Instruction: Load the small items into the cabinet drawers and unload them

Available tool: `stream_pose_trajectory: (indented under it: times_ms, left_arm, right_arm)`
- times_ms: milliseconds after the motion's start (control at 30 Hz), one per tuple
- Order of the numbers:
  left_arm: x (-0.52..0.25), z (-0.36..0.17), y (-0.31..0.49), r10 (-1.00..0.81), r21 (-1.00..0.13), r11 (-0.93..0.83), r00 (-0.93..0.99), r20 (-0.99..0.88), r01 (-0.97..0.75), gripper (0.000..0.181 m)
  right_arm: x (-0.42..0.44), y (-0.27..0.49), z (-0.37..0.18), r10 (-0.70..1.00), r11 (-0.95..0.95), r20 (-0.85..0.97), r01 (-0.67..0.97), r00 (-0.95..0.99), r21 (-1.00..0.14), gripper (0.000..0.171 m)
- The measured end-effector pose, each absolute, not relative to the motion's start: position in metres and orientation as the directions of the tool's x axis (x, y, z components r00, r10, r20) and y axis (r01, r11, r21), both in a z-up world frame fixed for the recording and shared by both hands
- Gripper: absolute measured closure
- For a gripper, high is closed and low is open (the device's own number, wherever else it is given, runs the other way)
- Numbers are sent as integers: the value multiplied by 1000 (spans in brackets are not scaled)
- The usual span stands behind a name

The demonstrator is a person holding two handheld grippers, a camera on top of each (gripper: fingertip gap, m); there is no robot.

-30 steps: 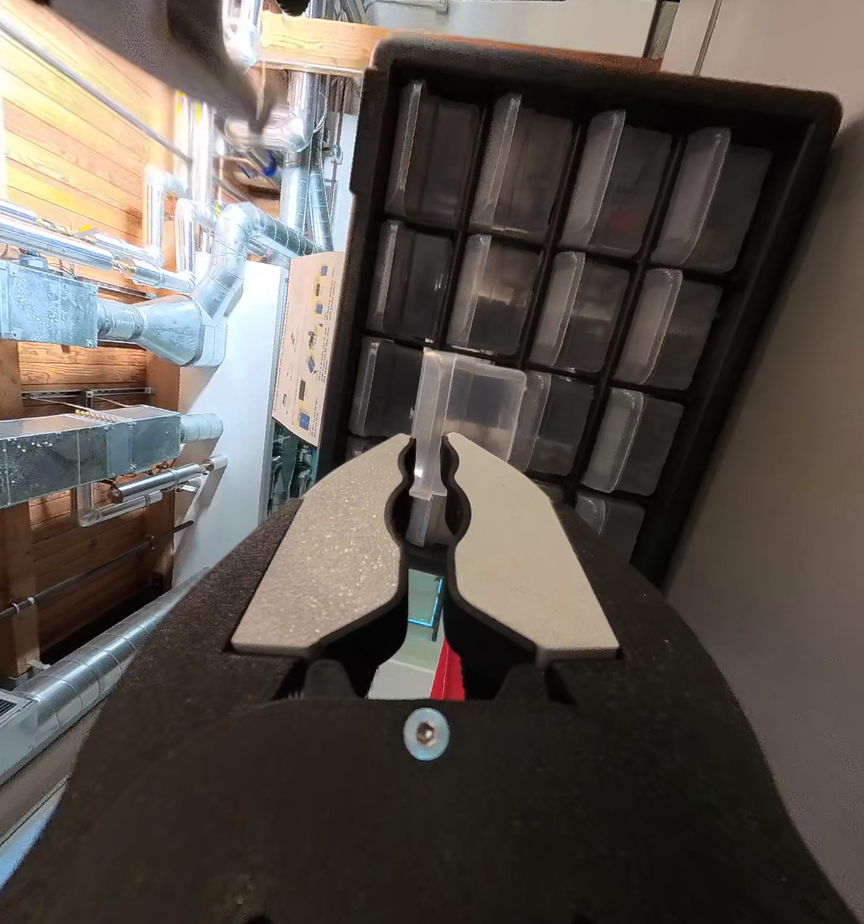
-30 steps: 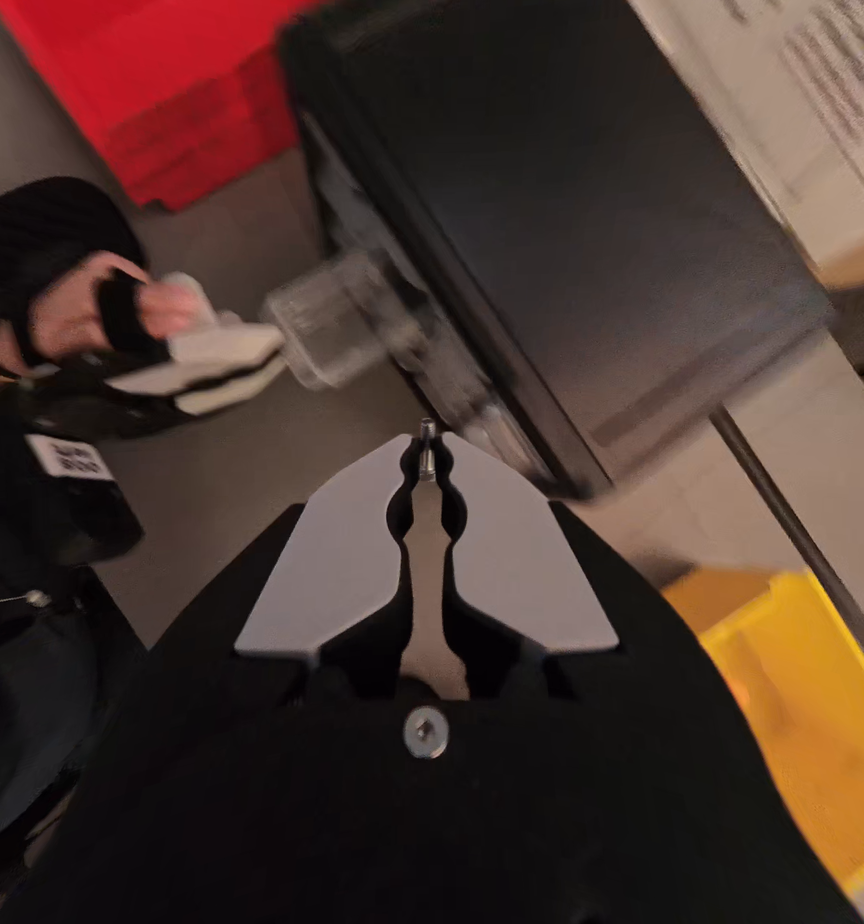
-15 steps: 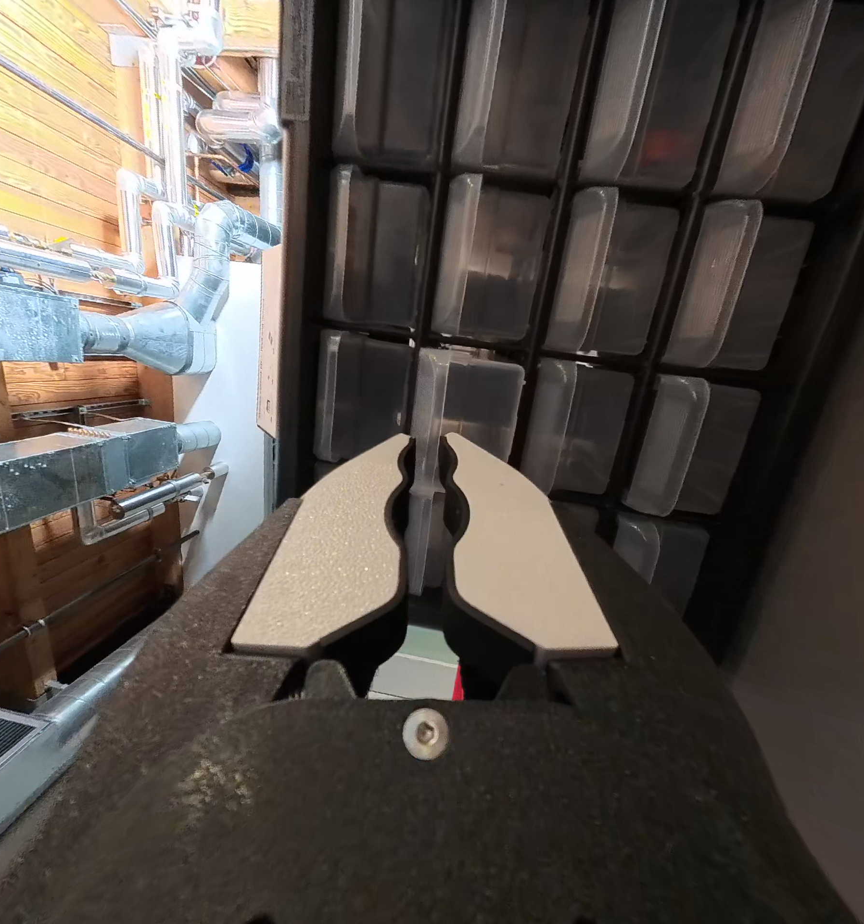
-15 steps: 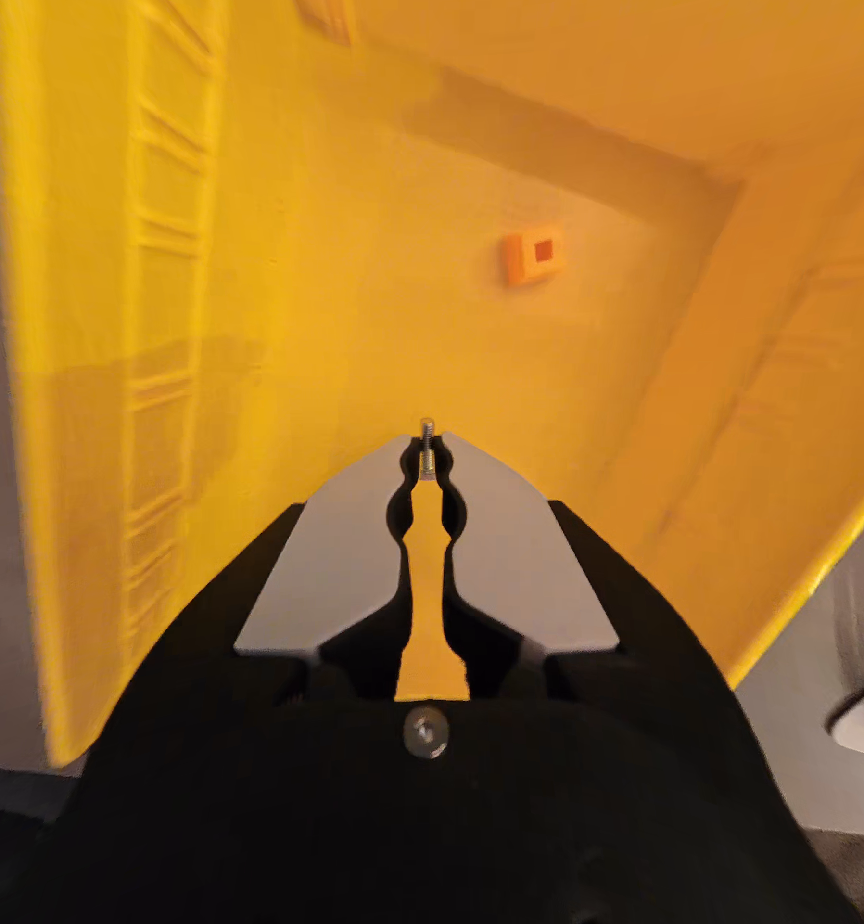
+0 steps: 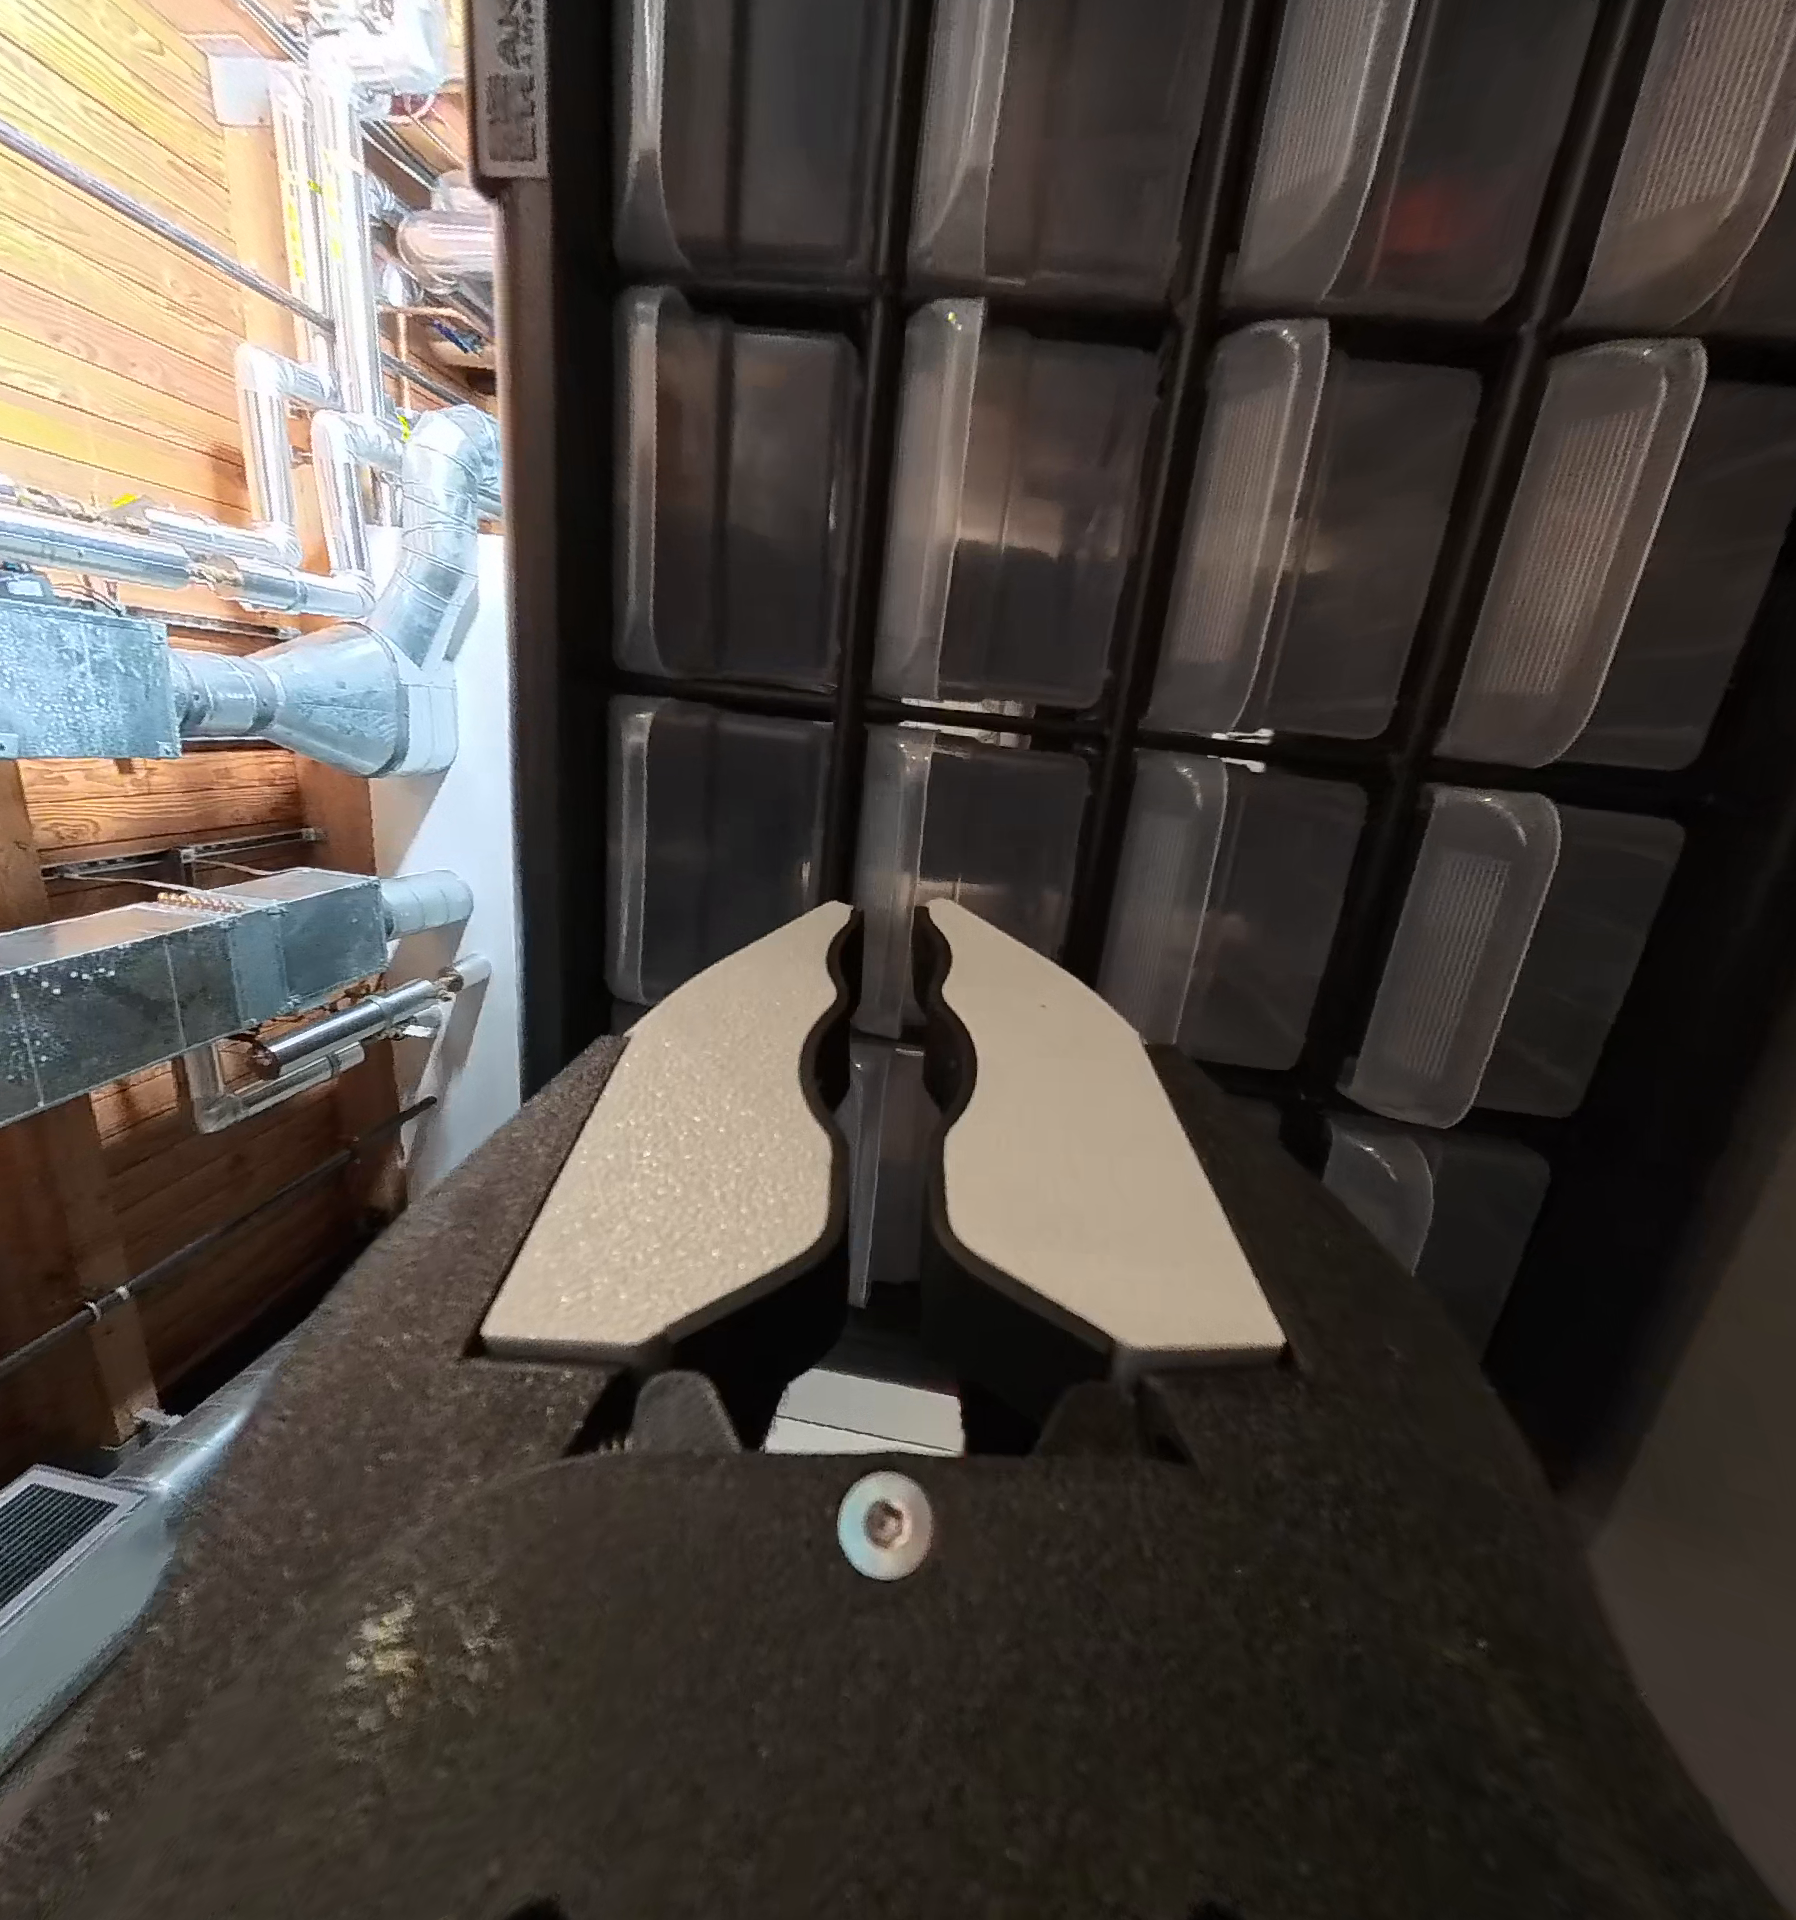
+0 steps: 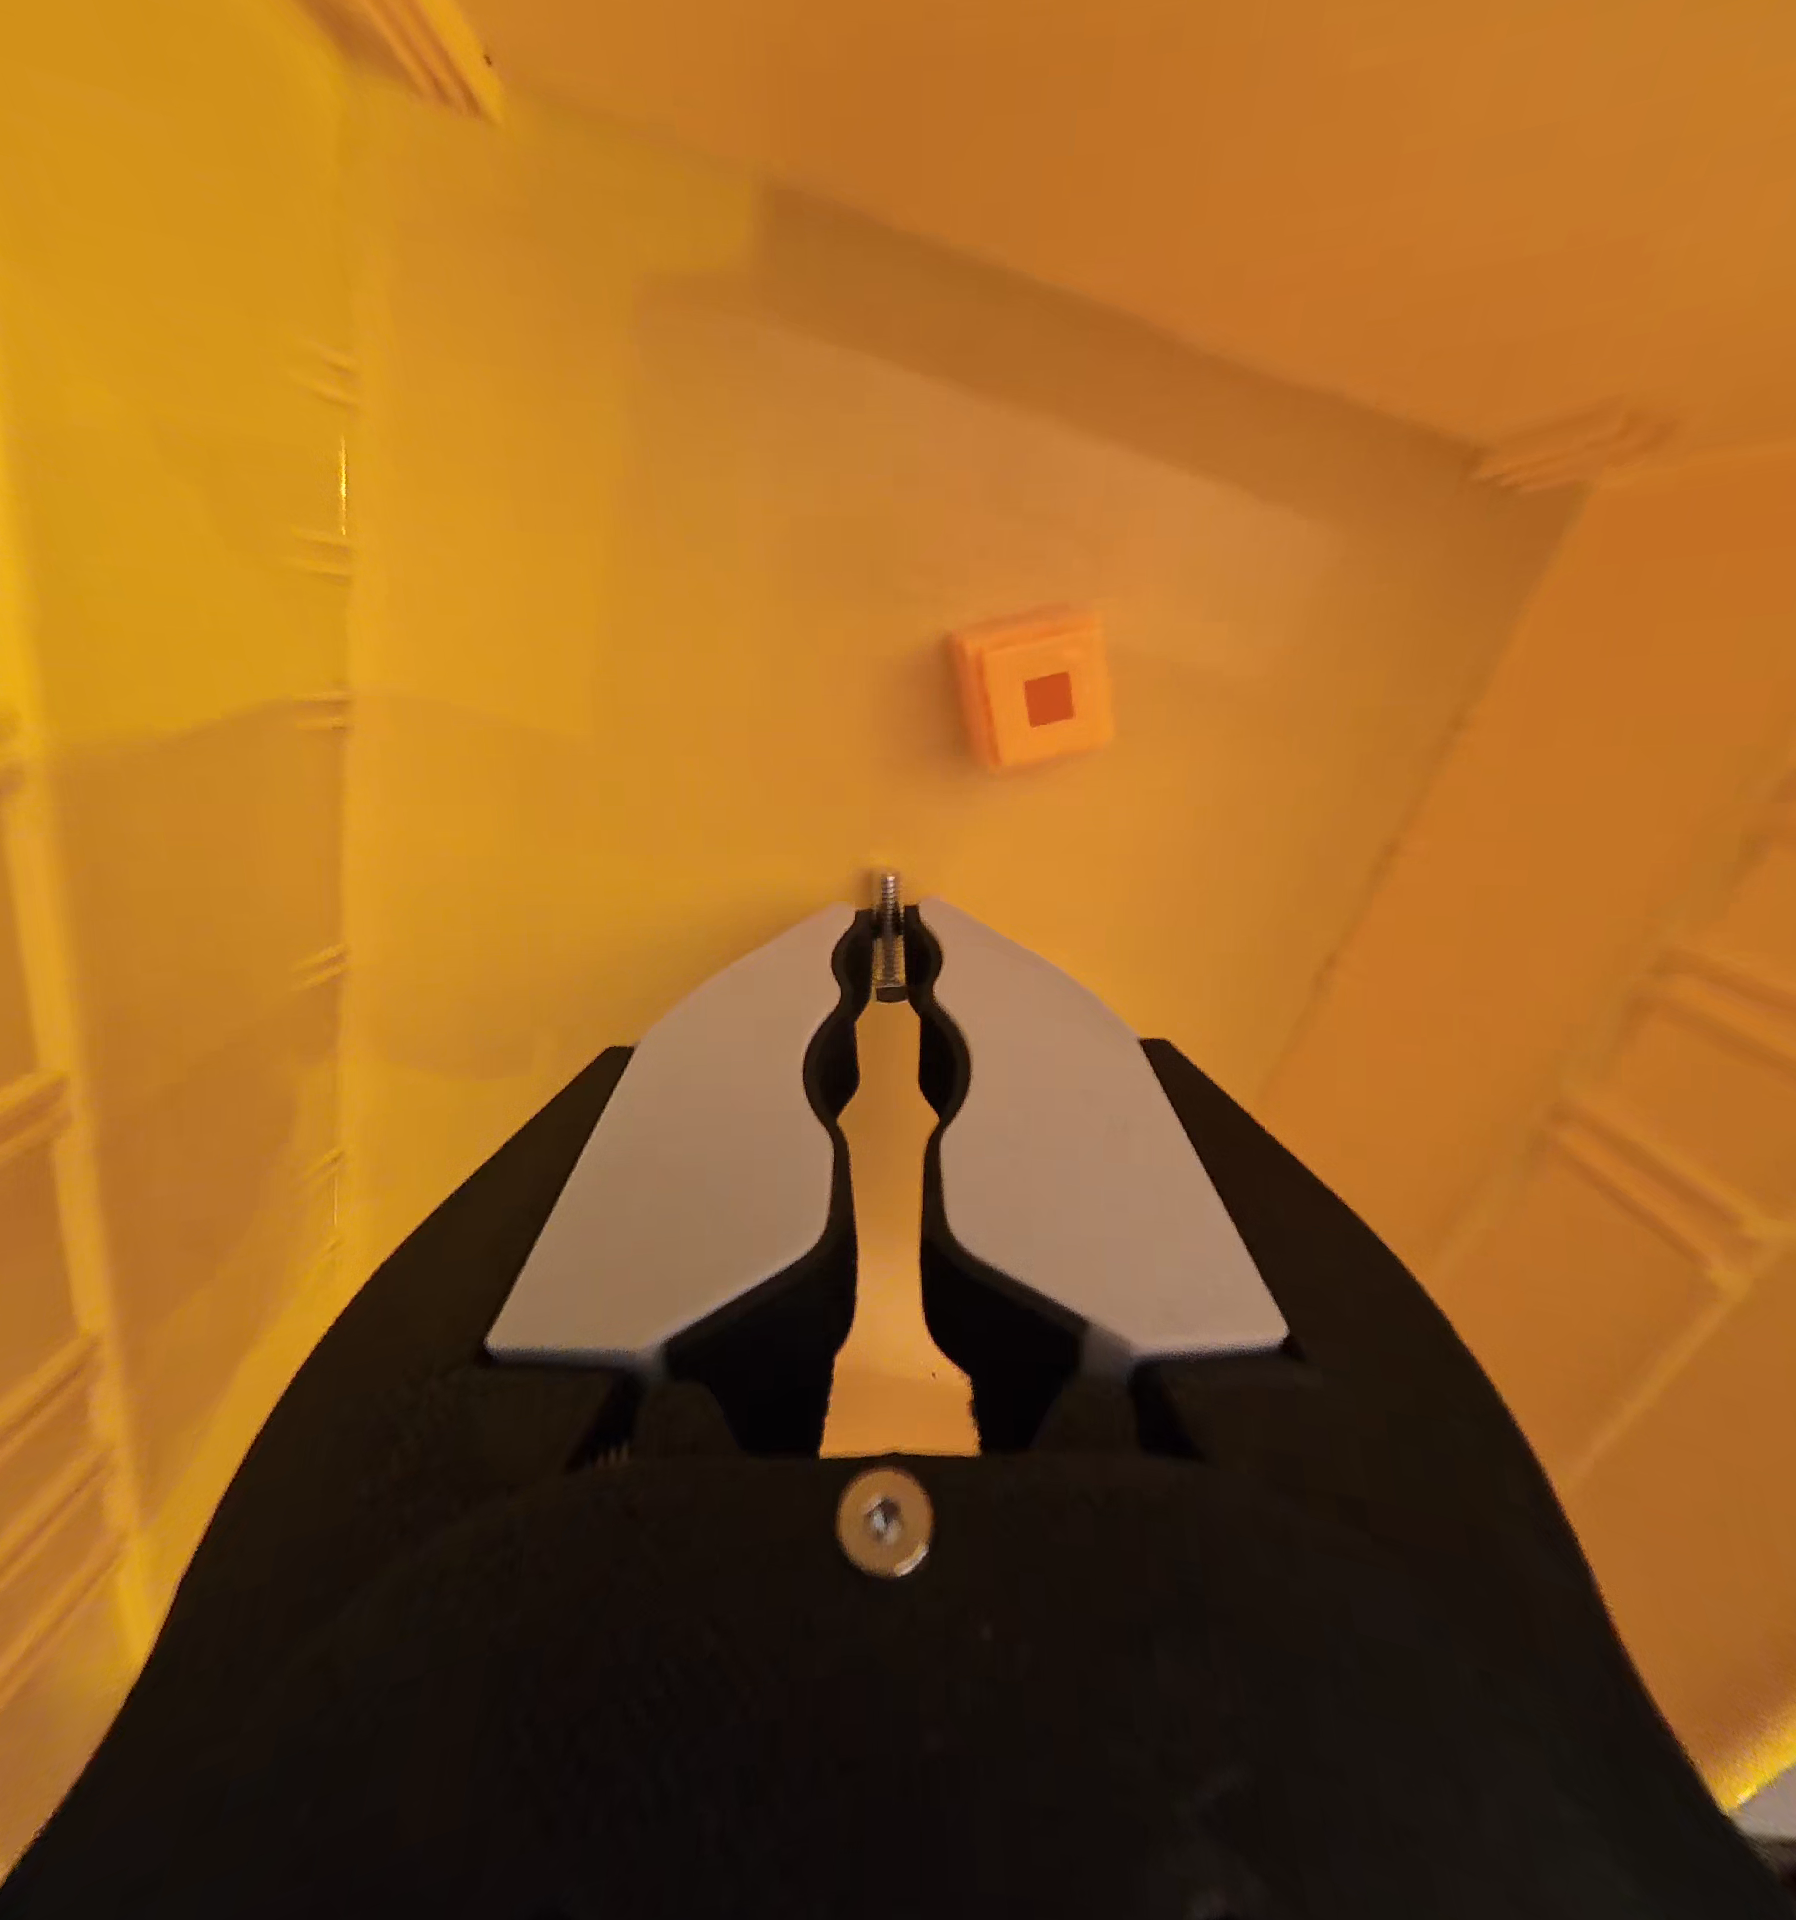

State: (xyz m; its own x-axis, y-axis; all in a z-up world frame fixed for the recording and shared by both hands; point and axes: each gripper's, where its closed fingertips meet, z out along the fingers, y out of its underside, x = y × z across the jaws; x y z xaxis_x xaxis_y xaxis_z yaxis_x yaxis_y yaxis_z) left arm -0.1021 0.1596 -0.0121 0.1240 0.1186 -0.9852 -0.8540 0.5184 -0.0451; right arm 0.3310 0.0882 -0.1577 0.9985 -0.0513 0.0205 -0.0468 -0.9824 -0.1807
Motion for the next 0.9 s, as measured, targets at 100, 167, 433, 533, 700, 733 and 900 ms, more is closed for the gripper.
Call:
stream_pose_trajectory:
  times_ms: [100,167,433,533,700,733,900]
  left_arm:
    - [-104,-12,159,113,-66,512,143,-983,-856,171]
    - [-108,-9,158,120,-103,502,187,-975,-859,154]
    - [-86,-37,120,32,-89,593,134,-990,-801,159]
    - [-73,-49,119,-3,-91,594,112,-994,-799,158]
    - [-53,-59,128,6,-66,588,86,-996,-806,158]
    - [-50,-62,132,11,-58,583,79,-997,-810,159]
    - [-50,-61,147,43,-40,572,80,-996,-819,158]
  right_arm:
    - [332,90,-153,-66,-972,16,-61,998,-228,150]
    - [329,92,-143,-59,-957,3,-55,998,-285,144]
    - [304,97,-74,-51,-783,-134,-123,990,-609,136]
    - [299,103,-53,-59,-704,-176,-166,983,-691,136]
    - [294,99,-34,-13,-668,-102,-85,995,-739,136]
    - [294,99,-32,-14,-663,-101,-85,995,-743,136]
    - [289,102,-30,14,-656,-116,-78,993,-751,136]
